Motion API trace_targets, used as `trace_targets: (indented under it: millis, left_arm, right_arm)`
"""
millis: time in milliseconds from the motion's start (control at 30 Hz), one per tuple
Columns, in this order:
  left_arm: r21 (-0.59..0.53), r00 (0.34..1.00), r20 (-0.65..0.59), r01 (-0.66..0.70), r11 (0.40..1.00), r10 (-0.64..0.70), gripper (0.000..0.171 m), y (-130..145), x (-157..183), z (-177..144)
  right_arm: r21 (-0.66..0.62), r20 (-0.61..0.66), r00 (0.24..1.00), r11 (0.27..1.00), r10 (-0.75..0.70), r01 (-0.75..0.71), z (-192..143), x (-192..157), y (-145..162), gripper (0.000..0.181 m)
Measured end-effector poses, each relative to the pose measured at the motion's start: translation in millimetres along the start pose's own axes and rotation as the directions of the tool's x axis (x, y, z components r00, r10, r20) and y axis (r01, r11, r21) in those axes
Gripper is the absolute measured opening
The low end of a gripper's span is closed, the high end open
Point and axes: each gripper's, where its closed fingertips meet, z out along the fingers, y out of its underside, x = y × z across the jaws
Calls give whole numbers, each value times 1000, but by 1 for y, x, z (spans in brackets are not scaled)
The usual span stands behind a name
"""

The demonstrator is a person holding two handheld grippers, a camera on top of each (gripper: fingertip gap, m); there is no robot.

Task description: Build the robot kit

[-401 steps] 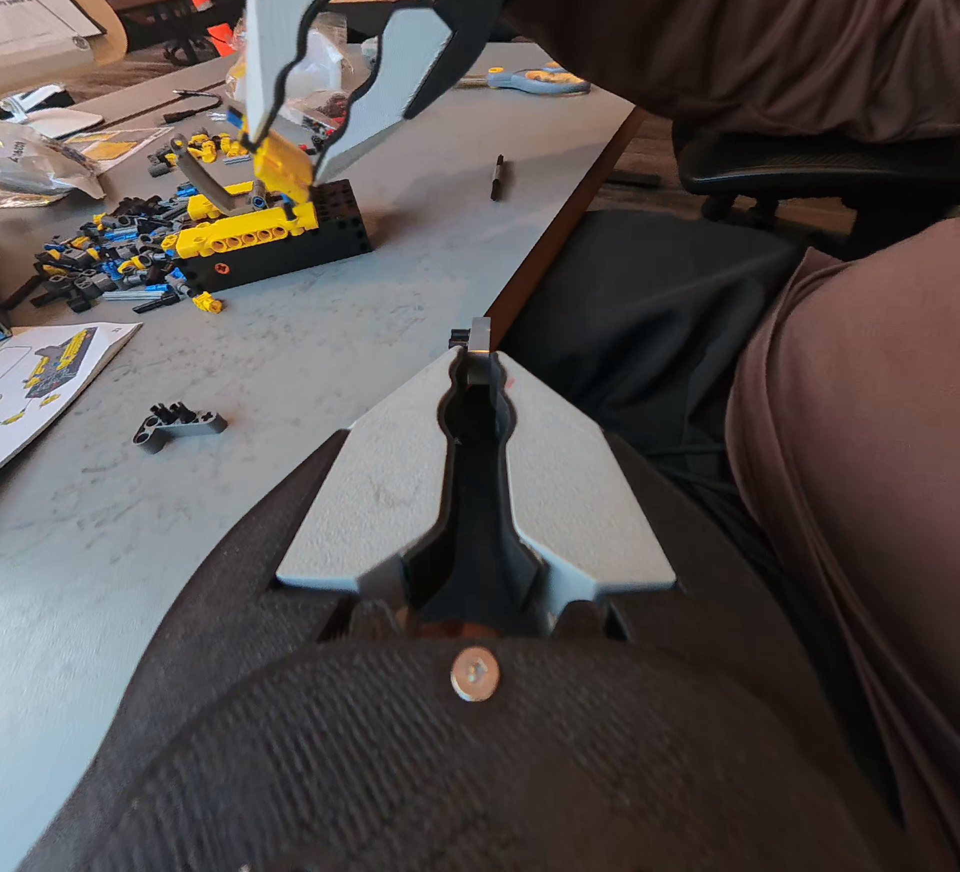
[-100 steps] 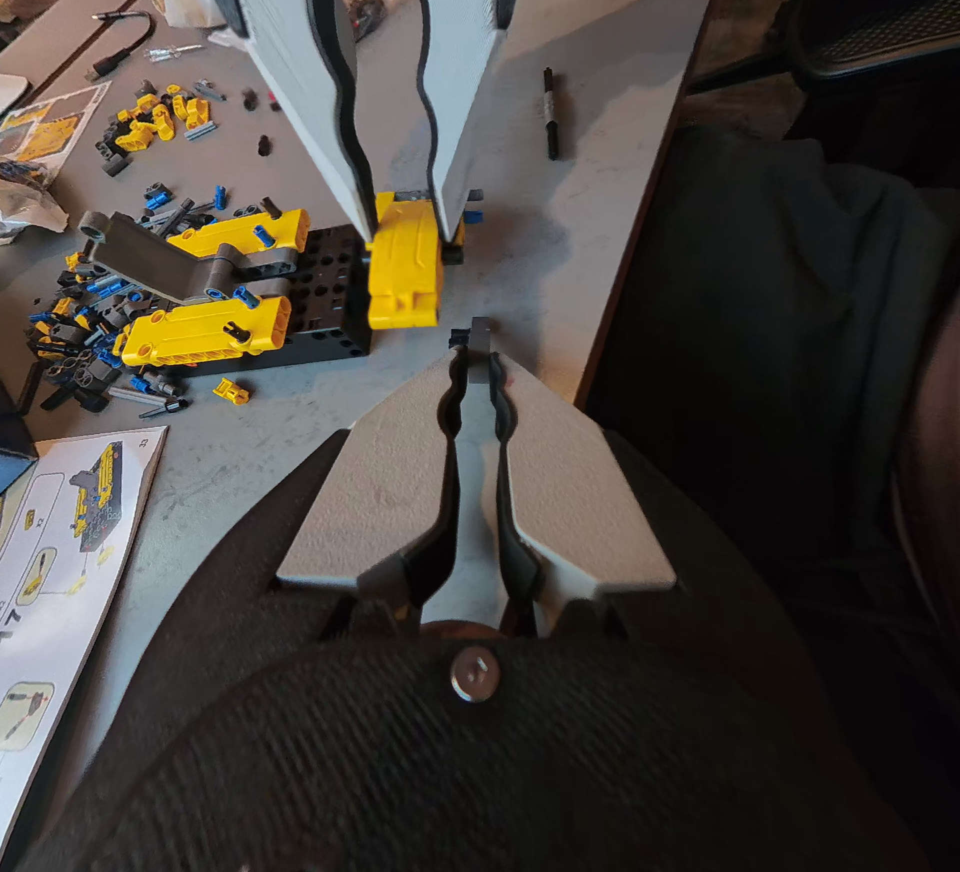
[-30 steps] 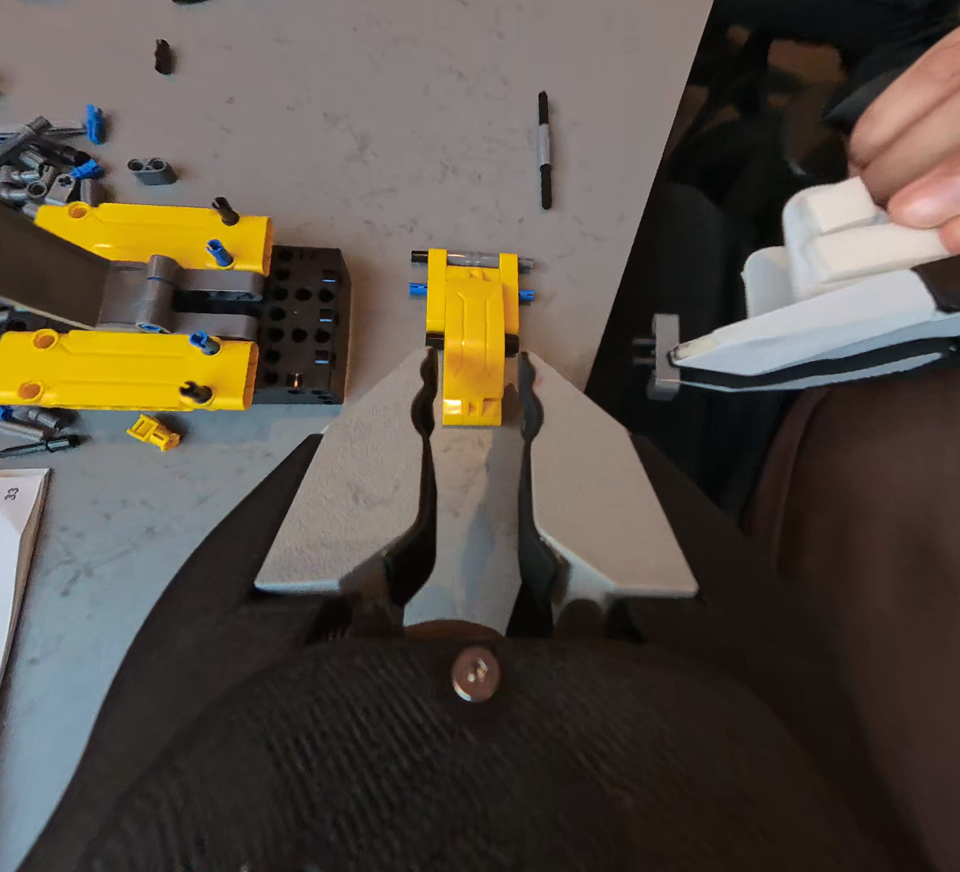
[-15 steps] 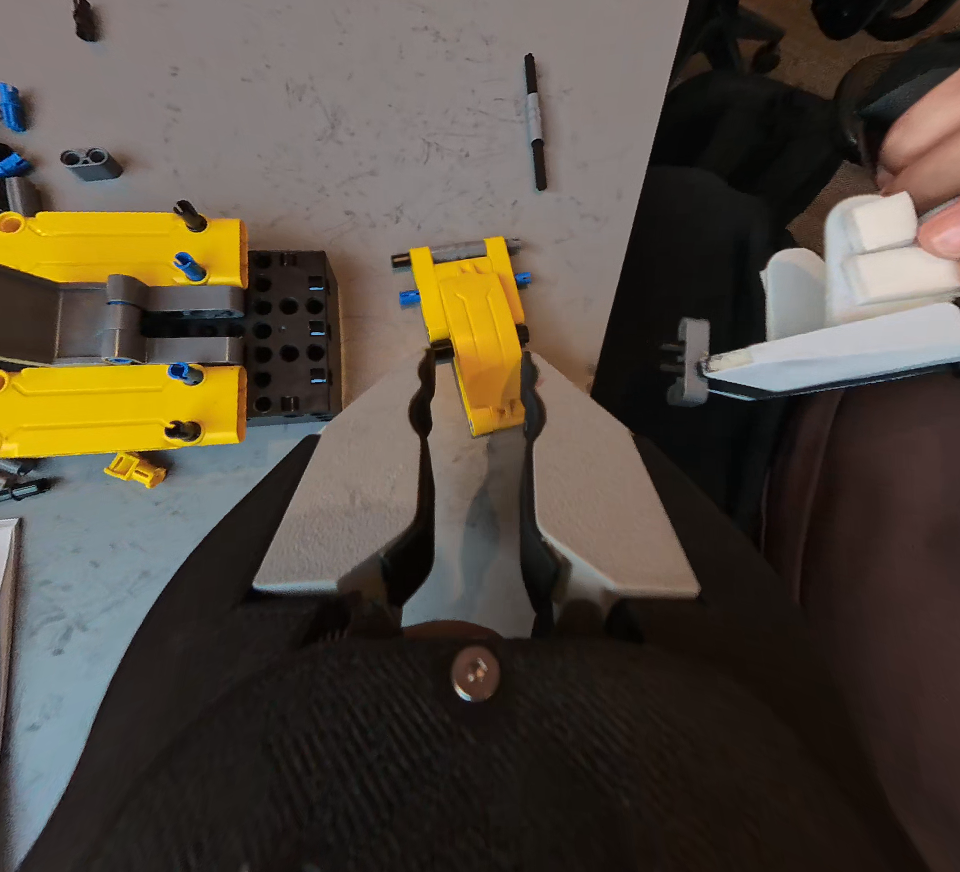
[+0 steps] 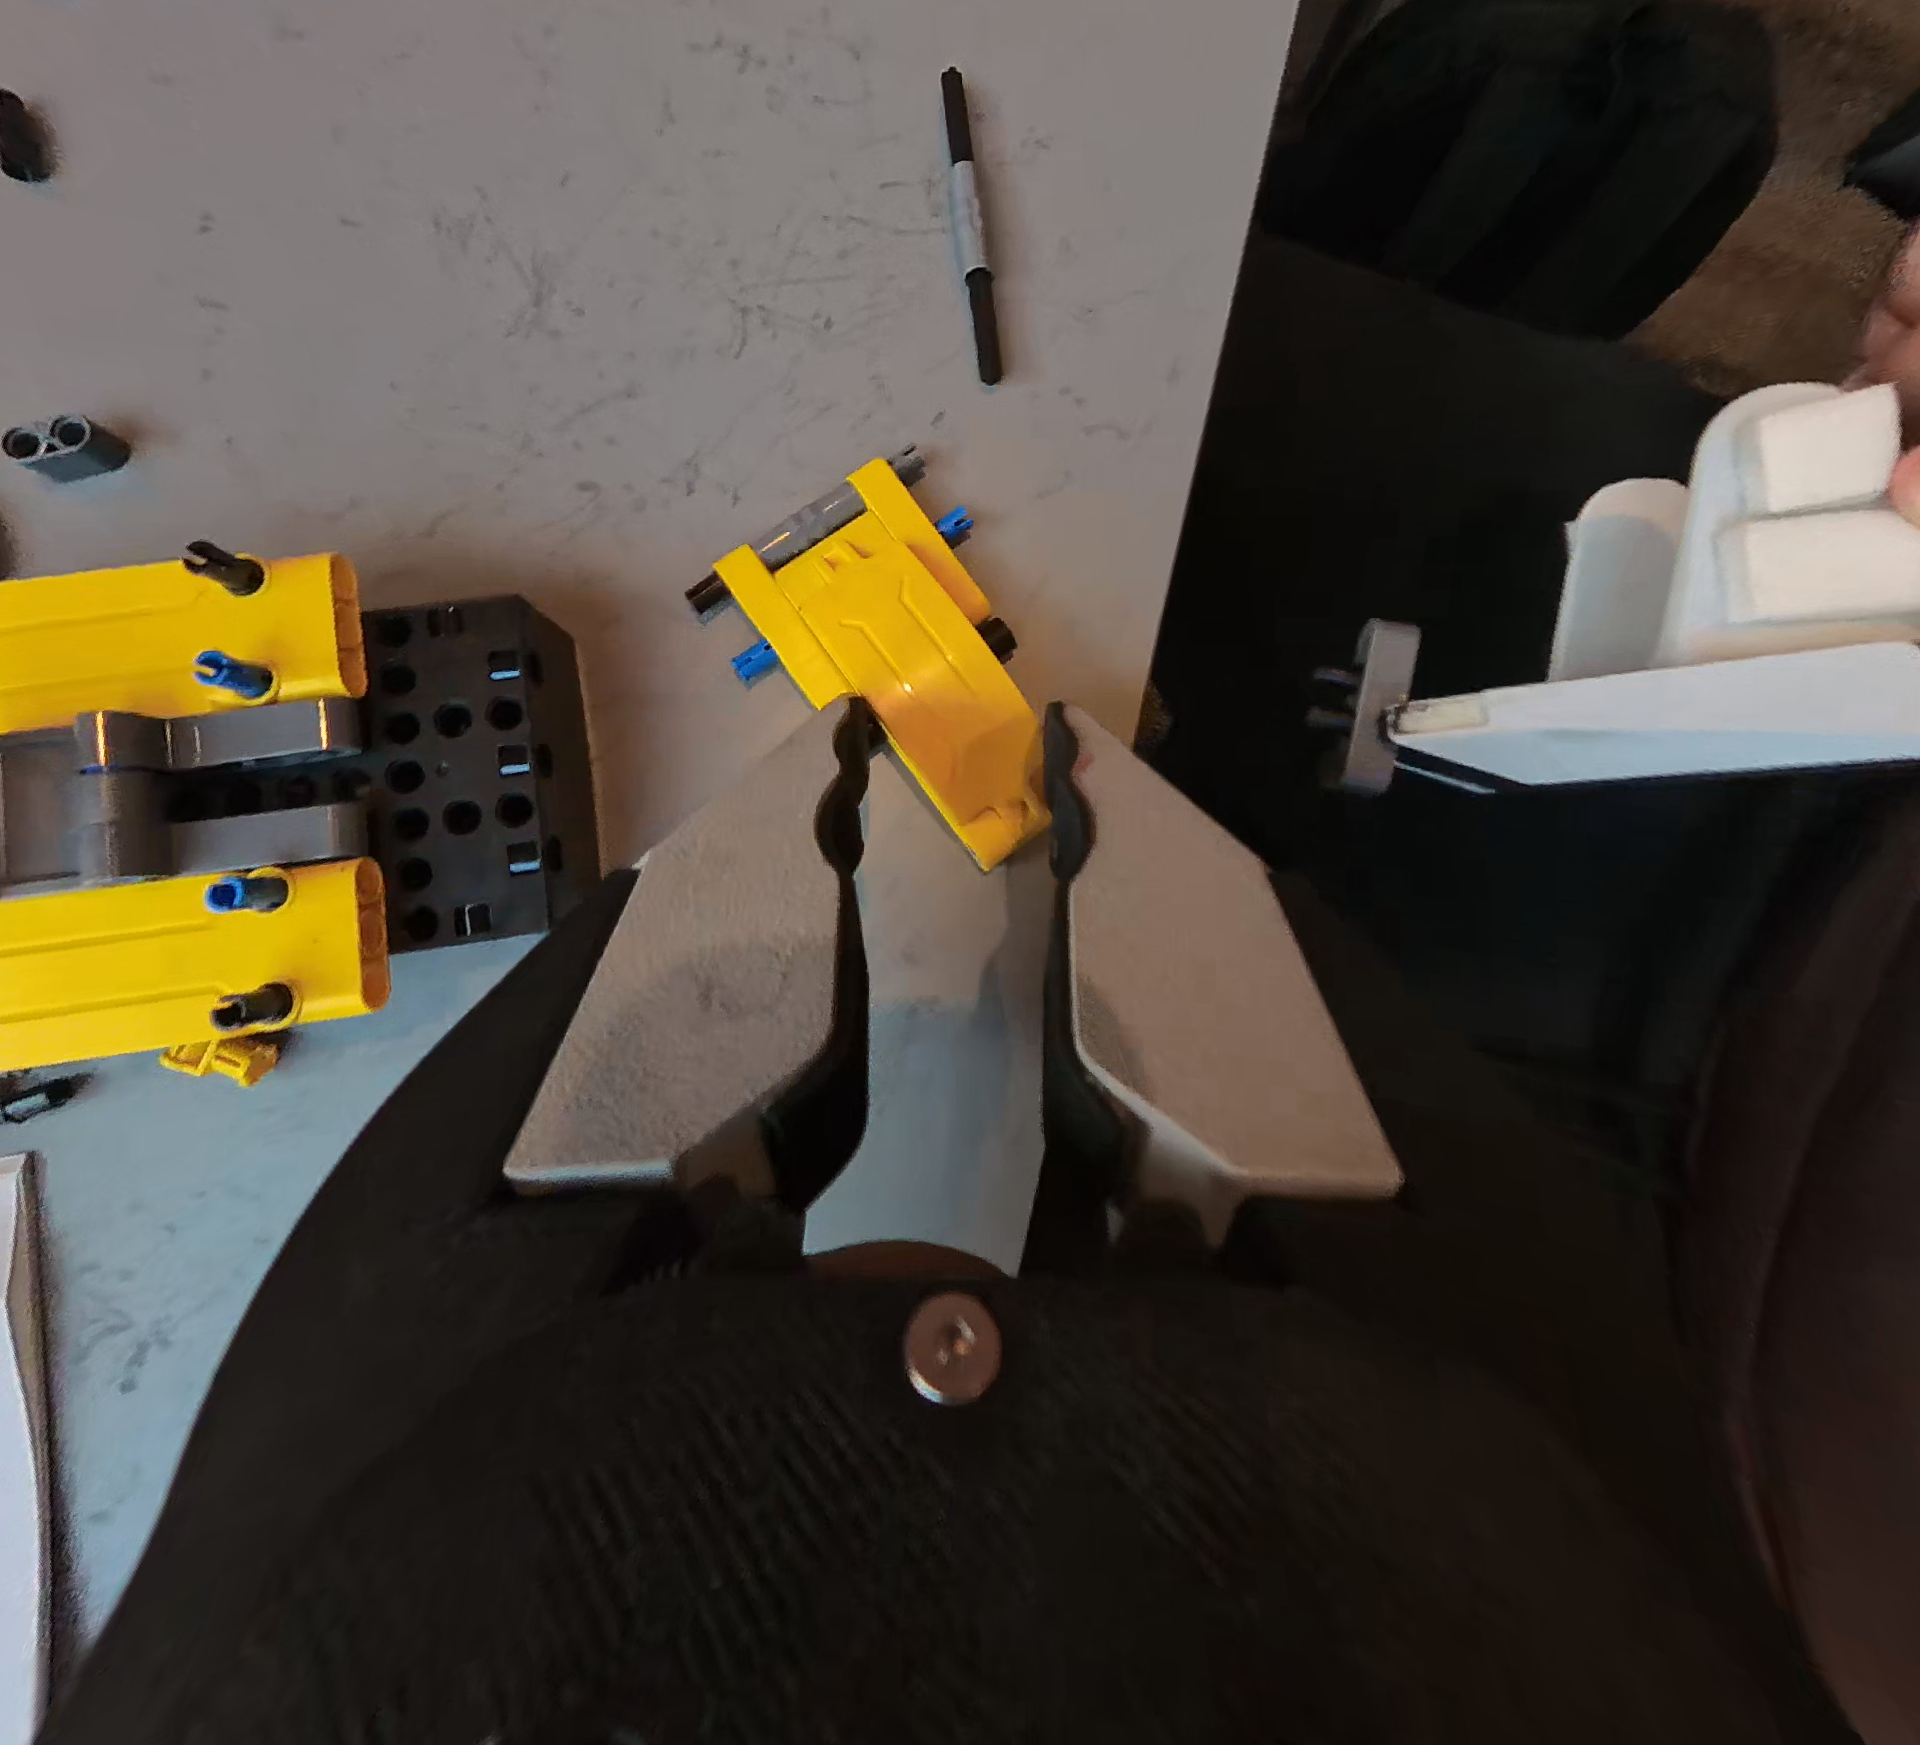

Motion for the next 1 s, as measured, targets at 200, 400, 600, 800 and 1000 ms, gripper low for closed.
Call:
trace_targets:
  millis: [200,400,600,800,1000]
  left_arm:
    - [-6,981,-145,-131,991,129,30,7,16,-4]
    - [-26,981,-164,-106,994,100,31,13,6,-11]
    - [-12,992,-115,-47,999,45,32,9,7,-7]
    - [-36,991,-101,-87,996,83,26,13,7,-9]
    - [4,972,-190,-140,990,138,26,16,10,-12]
  right_arm:
    - [8,6,1000,1000,-8,8,8,-4,-6,7]
    - [38,-14,1000,999,0,0,25,-2,-10,7]
    - [70,-28,1000,998,-8,10,28,0,-13,7]
    - [95,-30,999,995,-35,38,31,-5,-20,7]
    - [135,-51,997,988,-63,69,33,-8,-34,6]
